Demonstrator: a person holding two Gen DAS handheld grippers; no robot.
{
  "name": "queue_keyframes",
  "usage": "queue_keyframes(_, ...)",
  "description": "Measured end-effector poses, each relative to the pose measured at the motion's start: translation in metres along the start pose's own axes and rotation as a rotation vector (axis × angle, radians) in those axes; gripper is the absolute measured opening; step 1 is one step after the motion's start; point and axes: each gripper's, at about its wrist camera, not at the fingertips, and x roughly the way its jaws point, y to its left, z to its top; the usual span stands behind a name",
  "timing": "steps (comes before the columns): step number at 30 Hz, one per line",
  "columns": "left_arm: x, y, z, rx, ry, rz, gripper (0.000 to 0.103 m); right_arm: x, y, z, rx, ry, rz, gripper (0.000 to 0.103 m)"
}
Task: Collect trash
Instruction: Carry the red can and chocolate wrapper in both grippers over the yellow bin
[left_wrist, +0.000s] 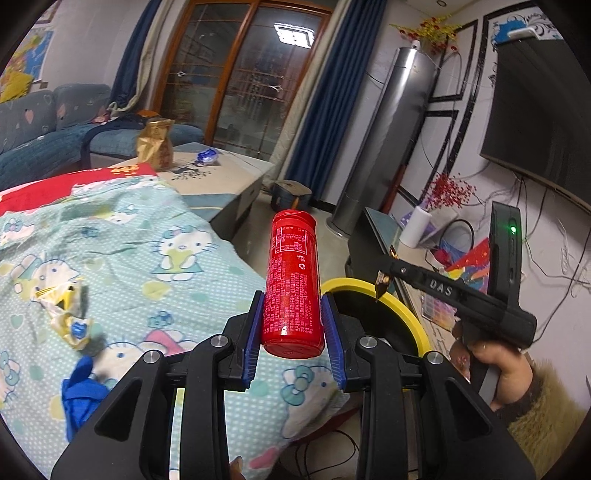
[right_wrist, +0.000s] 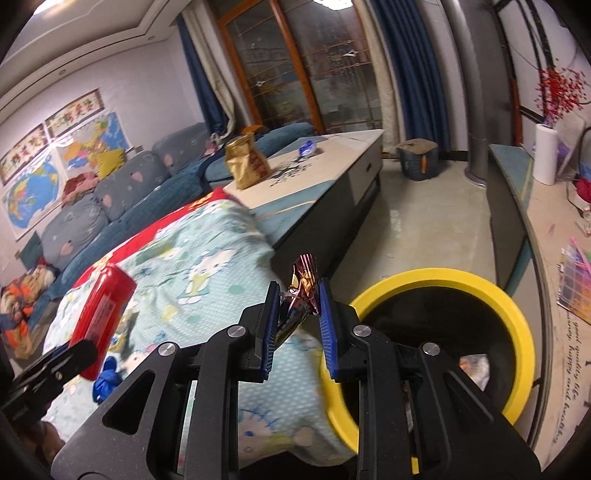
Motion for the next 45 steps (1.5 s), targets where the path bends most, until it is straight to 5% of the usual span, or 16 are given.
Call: queue_keyframes(45,0.145,-0.099,-0.044,0.198,0.264,-0.151,0.03,0.012,-0.143,-0.021,0.269,0.042,-0.223,0.016)
